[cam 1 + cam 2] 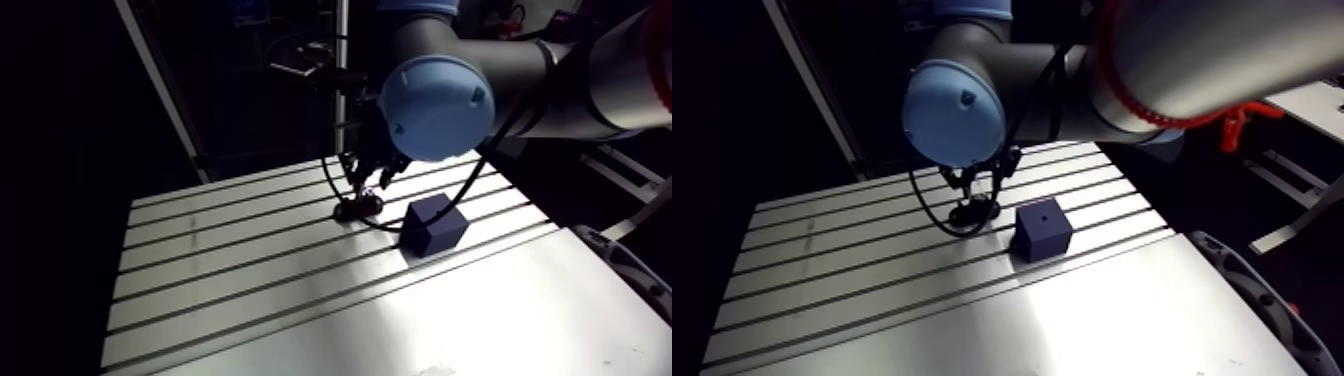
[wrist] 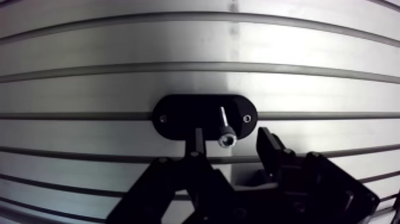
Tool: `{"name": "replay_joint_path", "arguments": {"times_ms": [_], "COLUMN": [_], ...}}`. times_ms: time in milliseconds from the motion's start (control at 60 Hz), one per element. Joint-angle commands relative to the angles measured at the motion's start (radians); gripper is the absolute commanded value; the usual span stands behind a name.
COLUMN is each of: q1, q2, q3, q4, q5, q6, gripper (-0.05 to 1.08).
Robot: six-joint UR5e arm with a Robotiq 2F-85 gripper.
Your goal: Pick up the M10 bolt and insert it into the hole until fully seated.
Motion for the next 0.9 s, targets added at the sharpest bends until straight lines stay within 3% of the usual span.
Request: {"name": "replay_joint_path", "arguments": {"times_ms": [17,383,900], "q1": [0.0,-0.002,-0.002], "q2": [0.0,0.008,0.012], "q3": [0.003,0.005,-0.001], "q4": [-0.001,-0.001,-0.002], "q5": [0.0,-0.006,-0.006], "q6": [0.001,0.003,0.003], "gripper": [0.44,0.44,0.59]}}
